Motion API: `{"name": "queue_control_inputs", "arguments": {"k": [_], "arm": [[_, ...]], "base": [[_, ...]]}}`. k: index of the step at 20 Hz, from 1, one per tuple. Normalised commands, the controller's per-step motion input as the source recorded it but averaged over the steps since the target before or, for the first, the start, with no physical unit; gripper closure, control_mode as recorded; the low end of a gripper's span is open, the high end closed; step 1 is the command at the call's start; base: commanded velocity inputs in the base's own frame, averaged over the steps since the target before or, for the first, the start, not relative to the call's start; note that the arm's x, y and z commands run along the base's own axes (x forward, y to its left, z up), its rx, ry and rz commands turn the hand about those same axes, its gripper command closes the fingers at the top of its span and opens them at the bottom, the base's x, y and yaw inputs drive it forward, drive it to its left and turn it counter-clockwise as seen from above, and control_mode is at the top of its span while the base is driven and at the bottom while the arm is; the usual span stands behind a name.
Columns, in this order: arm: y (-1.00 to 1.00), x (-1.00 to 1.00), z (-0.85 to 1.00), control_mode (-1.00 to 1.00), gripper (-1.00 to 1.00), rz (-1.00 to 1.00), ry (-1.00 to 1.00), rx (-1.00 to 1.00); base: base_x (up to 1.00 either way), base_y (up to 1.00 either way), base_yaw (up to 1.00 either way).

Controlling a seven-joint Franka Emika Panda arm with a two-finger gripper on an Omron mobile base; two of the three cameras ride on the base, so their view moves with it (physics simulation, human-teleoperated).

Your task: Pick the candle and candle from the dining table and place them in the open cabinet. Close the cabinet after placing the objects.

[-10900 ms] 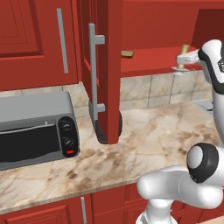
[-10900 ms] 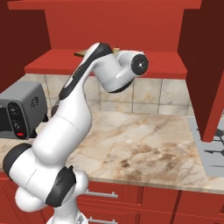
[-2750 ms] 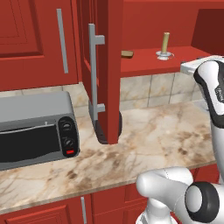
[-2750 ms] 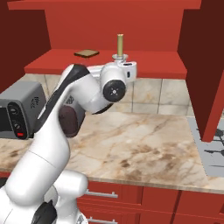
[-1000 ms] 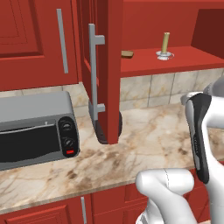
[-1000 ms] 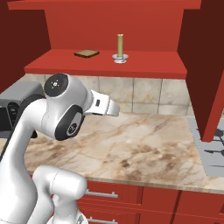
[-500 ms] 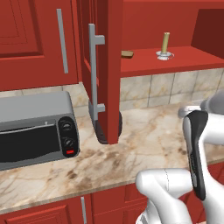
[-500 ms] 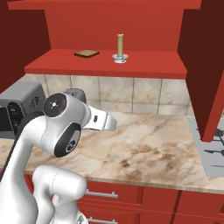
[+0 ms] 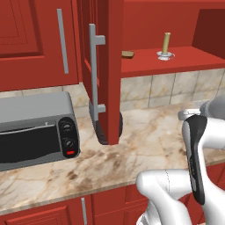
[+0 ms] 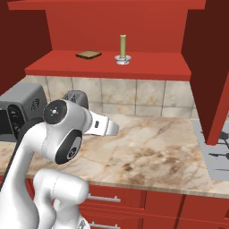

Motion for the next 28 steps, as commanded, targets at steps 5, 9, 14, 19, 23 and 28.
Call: {"name": "queue_control_inputs", "arguments": {"k": [5, 9, 14, 19, 23, 28], "arm": [[0.0, 0.0, 0.0, -1.0, -1.0, 0.0, 0.0, 0.0], [0.0, 0.0, 0.0, 1.0, -1.0, 0.0, 0.0, 0.0], [0.0, 0.0, 0.0, 1.0, -1.0, 0.0, 0.0, 0.0], [0.0, 0.0, 0.0, 1.0, -1.0, 0.0, 0.0, 0.0], [0.0, 0.0, 0.0, 1.0, -1.0, 0.0, 0.0, 0.0], [0.0, 0.0, 0.0, 1.0, -1.0, 0.0, 0.0, 0.0]], "base": [[0.0, 0.0, 0.0], [0.0, 0.0, 0.0], [-0.23, -0.02, 0.0], [-0.45, -0.06, 0.0], [-0.52, -0.03, 0.0], [-0.47, -0.01, -0.02]]}}
